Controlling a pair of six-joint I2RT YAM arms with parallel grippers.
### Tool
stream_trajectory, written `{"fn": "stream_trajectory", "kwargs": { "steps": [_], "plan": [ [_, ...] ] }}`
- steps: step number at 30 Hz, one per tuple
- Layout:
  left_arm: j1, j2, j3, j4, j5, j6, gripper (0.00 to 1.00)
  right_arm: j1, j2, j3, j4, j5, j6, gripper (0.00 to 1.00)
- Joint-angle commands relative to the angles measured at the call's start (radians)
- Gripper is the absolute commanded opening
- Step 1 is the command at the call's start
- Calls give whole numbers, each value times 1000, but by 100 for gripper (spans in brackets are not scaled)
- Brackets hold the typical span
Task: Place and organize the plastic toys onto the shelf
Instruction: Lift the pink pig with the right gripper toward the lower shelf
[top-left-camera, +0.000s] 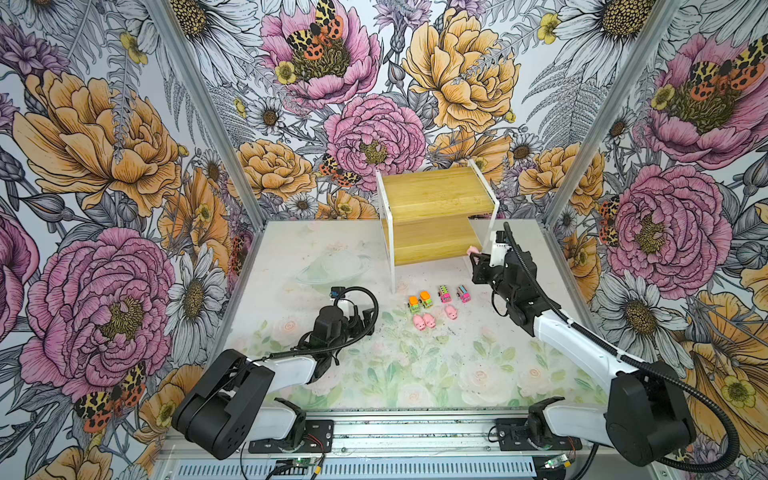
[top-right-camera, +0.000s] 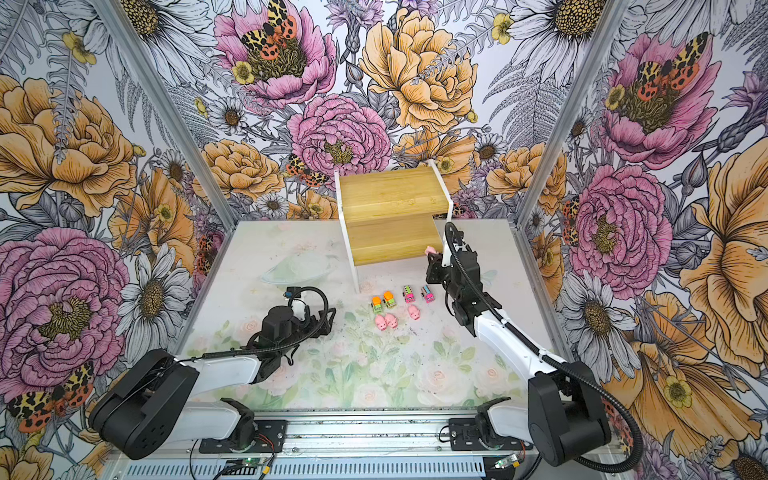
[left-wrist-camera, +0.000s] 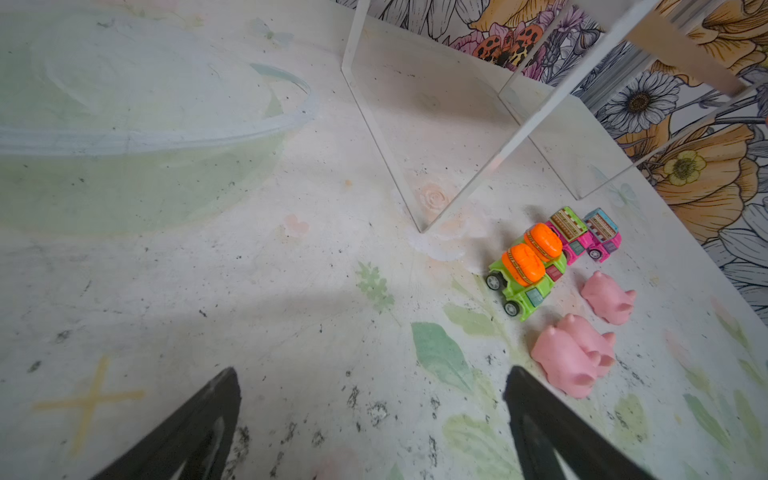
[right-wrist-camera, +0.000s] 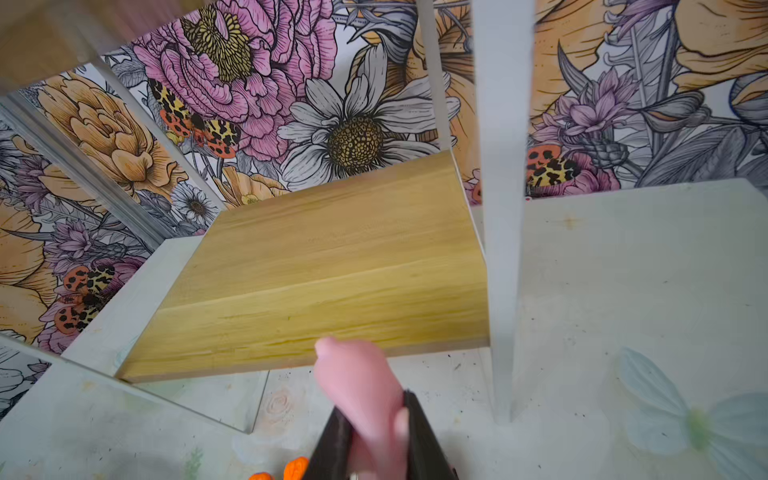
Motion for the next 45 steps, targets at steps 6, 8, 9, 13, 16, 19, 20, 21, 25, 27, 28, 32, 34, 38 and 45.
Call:
{"fn": "stream_trajectory", "kwargs": {
  "steps": [6,8,9,13,16,19,20,21,25,27,28,32,34,38,45],
  "plan": [
    [16,10,13,-2,36,21,99,1,117,107,12,-2,16,21],
    [20,13,15,-2,42,23,99,2,133,123,11,2,19,21],
    [21,14,16,-2,45,23,99,2,141,128,13,2,21,21],
    [24,15,16,-2,49,26,99,5,161,141,19,28,33,21],
    [28,14,13,-2,50,27,99,9,172,145,24,56,50,21],
    [30,14,13,-2,54,29,99,17,178,146,26,111,71,21],
    [29,16,13,-2,54,29,99,19,180,150,23,127,79,21],
    [30,16,15,-2,55,29,99,22,183,151,23,139,87,21],
    [35,21,19,-2,63,36,99,41,198,161,25,175,87,20],
    [37,23,20,-2,69,37,99,48,208,170,21,188,88,21],
    [38,25,19,-1,72,38,99,52,213,174,21,192,87,21],
    [41,25,20,0,80,38,99,61,229,196,13,211,86,21],
    [43,25,18,0,82,38,99,60,235,200,10,220,84,21],
    [45,28,18,2,84,38,99,60,240,207,-3,235,72,21],
    [45,34,18,9,86,38,99,58,266,221,-15,234,59,21]
  ]
}}
